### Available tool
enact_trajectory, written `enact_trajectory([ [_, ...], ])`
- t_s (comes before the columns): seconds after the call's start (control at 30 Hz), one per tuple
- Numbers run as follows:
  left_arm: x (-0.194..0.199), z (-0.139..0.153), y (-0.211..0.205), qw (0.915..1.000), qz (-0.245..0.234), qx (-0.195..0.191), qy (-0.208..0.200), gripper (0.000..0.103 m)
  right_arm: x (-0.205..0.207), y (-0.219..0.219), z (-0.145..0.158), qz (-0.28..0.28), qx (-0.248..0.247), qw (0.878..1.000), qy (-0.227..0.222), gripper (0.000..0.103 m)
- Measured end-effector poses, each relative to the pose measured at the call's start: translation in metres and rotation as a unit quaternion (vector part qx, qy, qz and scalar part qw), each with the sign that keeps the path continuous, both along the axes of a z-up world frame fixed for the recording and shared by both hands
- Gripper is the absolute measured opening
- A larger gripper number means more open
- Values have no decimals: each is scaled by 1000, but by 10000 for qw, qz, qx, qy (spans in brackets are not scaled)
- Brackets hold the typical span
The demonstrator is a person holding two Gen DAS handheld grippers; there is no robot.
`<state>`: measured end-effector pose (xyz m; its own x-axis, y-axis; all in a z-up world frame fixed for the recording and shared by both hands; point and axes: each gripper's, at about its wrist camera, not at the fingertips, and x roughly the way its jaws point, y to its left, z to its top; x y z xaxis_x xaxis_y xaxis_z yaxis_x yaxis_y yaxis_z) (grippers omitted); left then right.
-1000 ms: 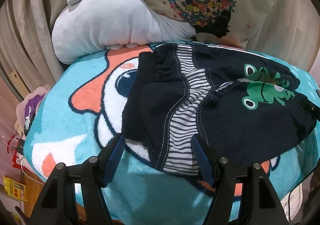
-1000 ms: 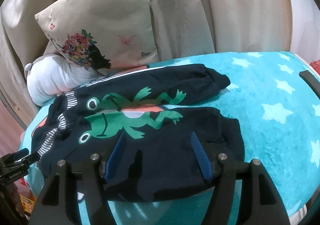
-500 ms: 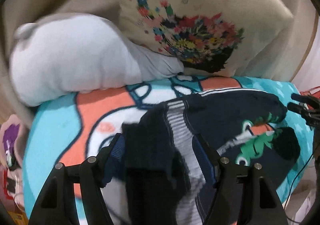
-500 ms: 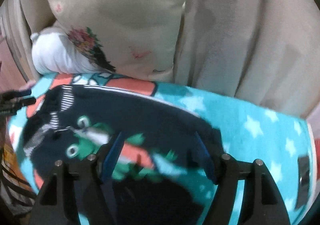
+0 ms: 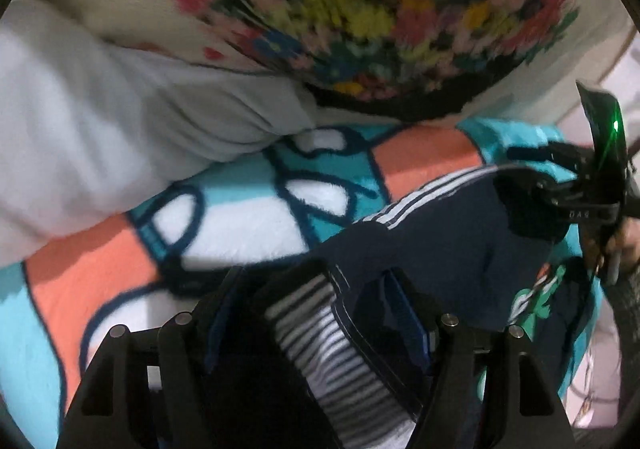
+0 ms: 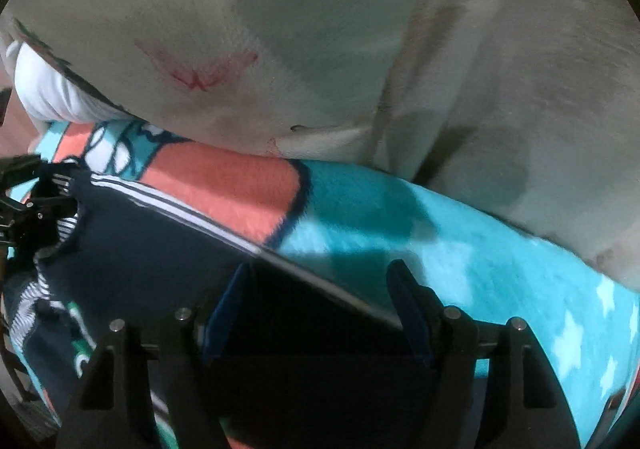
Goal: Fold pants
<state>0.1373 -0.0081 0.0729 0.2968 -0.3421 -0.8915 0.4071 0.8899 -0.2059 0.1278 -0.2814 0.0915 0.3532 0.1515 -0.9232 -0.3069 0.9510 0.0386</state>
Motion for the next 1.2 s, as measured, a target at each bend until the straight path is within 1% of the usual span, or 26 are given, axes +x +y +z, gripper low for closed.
enact_trajectory([
  [0.03, 3, -5, -2, 9999, -54, 59, 64, 74, 2, 2, -3, 35, -14, 10000, 27, 71],
  [0.1, 2, -5, -7, 9997, -156, 179, -54, 74, 3, 7, -8, 126, -89, 9999, -19, 71],
  [0.13, 2, -5, -9, 9994, -171, 303, -49, 70, 2, 9, -8, 175, -85, 9998, -79, 68],
  [0.17, 0, -4, -11, 9990, -129, 408, -134, 58, 0, 11, -7, 222, -56, 9997, -103, 49],
  [0.2, -3, -3, -12, 9985, -131, 479, -238, 24, -2, 12, -5, 300, 46, 9995, -105, 24],
  [0.23, -6, -1, -13, 9987, -161, 423, -249, 10, -3, 14, -3, 367, 159, 9992, -68, 14],
  [0.27, -8, 1, -13, 9988, -133, 378, -264, 10, -5, 17, -1, 403, 228, 9989, -36, 4],
  [0.3, -11, 4, -13, 9985, -73, 415, -344, 10, -8, 19, 2, 425, 211, 9989, -66, 4],
  [0.37, -19, 11, -11, 9983, 16, 381, -435, 10, -17, 24, 12, 445, 77, 9986, -269, 4],
  [0.43, -32, 22, -6, 9979, 85, 307, -555, 10, -25, 22, 22, 384, 148, 9985, -374, 3],
  [0.5, -45, 35, 0, 9974, 123, 195, -679, 10, -39, 17, 39, 314, 296, 9975, -564, 3],
  [0.57, -62, 50, 7, 9965, 184, 26, -818, 10, -53, 13, 56, 275, 407, 9960, -747, 3],
  [0.67, -96, 72, 20, 9937, 306, -464, -971, 10, -93, 14, 81, 251, 640, 9922, -1038, 3],
  [0.77, -130, 85, 28, 9903, 353, -722, -1138, 10, -129, 9, 94, 315, 843, 9888, -1195, 3],
  [0.87, -169, 81, 32, 9876, 405, -873, -1238, 10, -161, 10, 97, 409, 959, 9876, -1176, 3],
  [0.9, -175, 77, 30, 9872, 438, -900, -1241, 10, -173, 11, 94, 437, 1029, 9874, -1118, 3],
  [0.93, -190, 71, 34, 9869, 514, -906, -1233, 10, -186, 11, 88, 447, 1091, 9875, -1046, 3],
  [1.0, -214, 55, 34, 9874, 698, -761, -1200, 10, -207, 14, 75, 429, 1200, 9877, -905, 3],
  [1.03, -225, 45, 35, 9878, 825, -621, -1168, 10, -214, 18, 67, 419, 1237, 9880, -831, 3],
  [1.07, -232, 34, 38, 9884, 927, -520, -1082, 11, -223, 18, 56, 398, 1228, 9888, -749, 4],
  [1.13, -241, 16, 46, 9893, 1048, -571, -837, 11, -236, 25, 35, 347, 1128, 9910, -634, 4],
  [1.2, -247, 7, 54, 9894, 1096, -637, -711, 12, -247, 26, 24, 249, 1038, 9929, -532, 11],
])
